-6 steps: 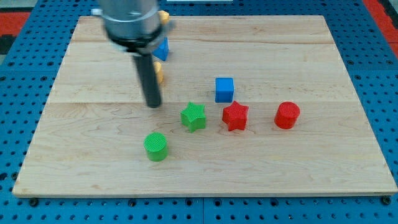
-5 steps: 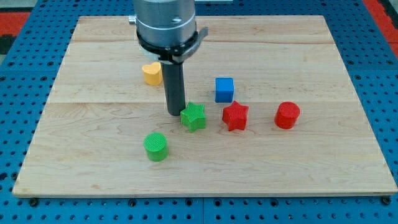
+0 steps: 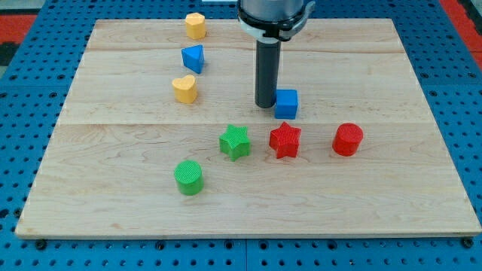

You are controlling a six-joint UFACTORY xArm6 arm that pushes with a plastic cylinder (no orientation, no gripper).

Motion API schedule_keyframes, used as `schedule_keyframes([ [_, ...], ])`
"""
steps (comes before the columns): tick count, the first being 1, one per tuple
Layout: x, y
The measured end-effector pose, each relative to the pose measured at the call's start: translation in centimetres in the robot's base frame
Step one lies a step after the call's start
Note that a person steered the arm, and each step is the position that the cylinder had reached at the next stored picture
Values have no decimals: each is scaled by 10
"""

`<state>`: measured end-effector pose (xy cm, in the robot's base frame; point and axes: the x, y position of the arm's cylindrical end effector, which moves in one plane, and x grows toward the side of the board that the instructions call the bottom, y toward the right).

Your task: Slide the blue cube to the top right side of the red star

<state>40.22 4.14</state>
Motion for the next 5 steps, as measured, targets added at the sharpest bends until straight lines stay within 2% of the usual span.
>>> schedule_keyframes([
  [2,-14,24],
  [3,-1,-4],
  [5,11,20],
])
